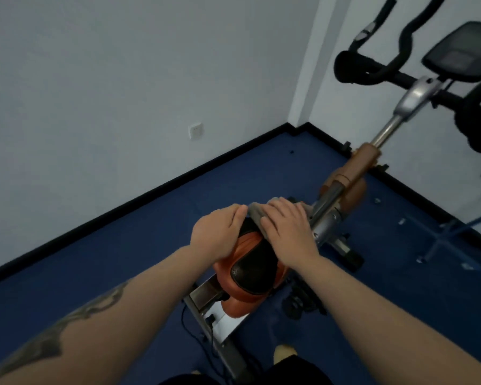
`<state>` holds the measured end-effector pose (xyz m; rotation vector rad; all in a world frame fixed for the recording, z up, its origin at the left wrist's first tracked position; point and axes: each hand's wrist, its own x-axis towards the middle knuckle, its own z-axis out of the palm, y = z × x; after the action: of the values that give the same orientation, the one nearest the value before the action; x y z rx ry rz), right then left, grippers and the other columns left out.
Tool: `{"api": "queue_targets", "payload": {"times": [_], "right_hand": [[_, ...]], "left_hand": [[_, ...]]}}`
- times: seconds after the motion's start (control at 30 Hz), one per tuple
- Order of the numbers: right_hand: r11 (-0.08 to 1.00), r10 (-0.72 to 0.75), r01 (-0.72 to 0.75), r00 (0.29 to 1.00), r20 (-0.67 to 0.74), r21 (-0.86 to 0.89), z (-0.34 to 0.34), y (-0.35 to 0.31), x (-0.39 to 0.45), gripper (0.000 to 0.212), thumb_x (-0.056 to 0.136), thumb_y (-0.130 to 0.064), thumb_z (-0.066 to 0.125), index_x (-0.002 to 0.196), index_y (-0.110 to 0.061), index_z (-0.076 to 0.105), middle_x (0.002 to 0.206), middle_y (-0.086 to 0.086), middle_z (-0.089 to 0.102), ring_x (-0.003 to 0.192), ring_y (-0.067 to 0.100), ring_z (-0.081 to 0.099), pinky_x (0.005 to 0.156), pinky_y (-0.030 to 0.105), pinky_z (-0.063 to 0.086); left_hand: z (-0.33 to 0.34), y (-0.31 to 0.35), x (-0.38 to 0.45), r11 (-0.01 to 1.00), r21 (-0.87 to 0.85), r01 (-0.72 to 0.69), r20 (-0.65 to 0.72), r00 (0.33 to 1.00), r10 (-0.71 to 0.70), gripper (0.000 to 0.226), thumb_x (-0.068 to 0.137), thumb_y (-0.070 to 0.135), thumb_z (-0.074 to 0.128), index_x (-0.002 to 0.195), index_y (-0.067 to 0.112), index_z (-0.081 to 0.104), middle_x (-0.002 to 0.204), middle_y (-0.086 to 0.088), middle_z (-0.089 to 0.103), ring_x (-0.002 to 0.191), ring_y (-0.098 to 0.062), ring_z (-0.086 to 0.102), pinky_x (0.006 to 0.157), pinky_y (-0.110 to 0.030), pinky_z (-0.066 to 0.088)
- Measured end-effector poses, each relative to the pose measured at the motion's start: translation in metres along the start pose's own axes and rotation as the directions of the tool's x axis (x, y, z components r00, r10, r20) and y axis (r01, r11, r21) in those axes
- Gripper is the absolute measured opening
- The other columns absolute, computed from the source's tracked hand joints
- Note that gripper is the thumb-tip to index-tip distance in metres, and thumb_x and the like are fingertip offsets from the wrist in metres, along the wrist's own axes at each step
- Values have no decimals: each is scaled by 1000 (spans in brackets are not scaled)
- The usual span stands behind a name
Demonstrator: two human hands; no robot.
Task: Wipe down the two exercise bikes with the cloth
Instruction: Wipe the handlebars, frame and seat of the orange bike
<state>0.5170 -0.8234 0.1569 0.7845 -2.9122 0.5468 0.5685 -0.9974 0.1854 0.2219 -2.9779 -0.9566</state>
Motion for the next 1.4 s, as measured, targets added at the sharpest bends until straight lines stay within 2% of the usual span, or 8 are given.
{"api": "queue_targets", "payload": {"times": [0.13, 0.3, 0.6, 0.73, 0.93, 1.17, 1.33, 1.4], "right_hand": [[930, 359, -352, 932, -50, 109, 2, 4, 31, 41, 104, -37, 31, 133, -22, 56, 152, 4, 37, 144, 22, 21, 120, 43, 6], [562, 731, -625, 682, 30, 542, -5, -21, 31, 54, 106, -32, 31, 156, -21, 16, 163, 6, 2, 149, 23, 6, 120, 37, 14], [574, 673, -650, 721, 166, 498, 5, -99, -62, 67, 101, -49, 27, 154, -30, -10, 162, -1, 3, 136, 28, 38, 95, 34, 40], [409, 791, -796, 553, 262, 446, -6, -89, -28, 70, 103, -46, 29, 155, -23, -13, 161, 12, 14, 132, 34, 41, 92, 37, 40], [758, 634, -626, 773, 20, 186, 18, -160, -90, 78, 96, -50, 29, 152, -23, -19, 160, 6, -16, 147, 33, -3, 116, 49, 22], [530, 802, -808, 576, 158, 255, -1, -111, -38, 69, 102, -48, 25, 155, -15, -5, 161, 12, 11, 139, 33, 34, 117, 58, 13], [755, 637, -634, 770, 43, 170, 16, -146, -81, 79, 91, -60, 13, 153, -17, -9, 161, 13, -4, 145, 34, 12, 118, 46, 23], [703, 671, -678, 732, 115, 215, 10, -122, -62, 75, 97, -55, 21, 154, -15, -7, 160, 16, 2, 142, 37, 24, 113, 46, 31]], "left_hand": [[5, -8, 3, 998, 60, 8, -36, 999, -6, 51, 101, 52, 19, 101, 35, 67, 98, 11, 68, 92, -10, 61, 76, -32, 44], [7, -13, 3, 1000, 7, -9, -88, 996, 10, 49, 101, 51, 22, 99, 35, 69, 92, 14, 67, 81, -3, 55, 62, -24, 34], [11, -18, 1, 992, -118, -47, -188, 982, 24, 44, 103, 43, 30, 101, 30, 73, 85, 13, 65, 72, -2, 51, 58, -21, 33], [10, -15, -1, 984, -176, -21, -179, 984, -11, 46, 102, 44, 30, 103, 31, 74, 94, 6, 71, 86, -14, 62, 70, -32, 43], [11, -17, 0, 982, -183, -36, -178, 984, 3, 45, 102, 43, 29, 100, 31, 72, 85, 12, 66, 77, -8, 58, 62, -29, 38], [9, -17, -3, 988, -137, -67, -163, 986, 44, 45, 103, 42, 28, 103, 29, 71, 88, 10, 65, 76, -7, 52, 64, -28, 34], [12, -19, -4, 989, -121, -79, -209, 977, 53, 44, 103, 40, 31, 93, 26, 71, 77, 11, 63, 61, -2, 47, 52, -19, 28], [12, -17, -3, 993, -86, -84, -212, 975, 64, 44, 102, 40, 31, 90, 23, 70, 78, 6, 66, 63, -5, 48, 52, -19, 28]]}}
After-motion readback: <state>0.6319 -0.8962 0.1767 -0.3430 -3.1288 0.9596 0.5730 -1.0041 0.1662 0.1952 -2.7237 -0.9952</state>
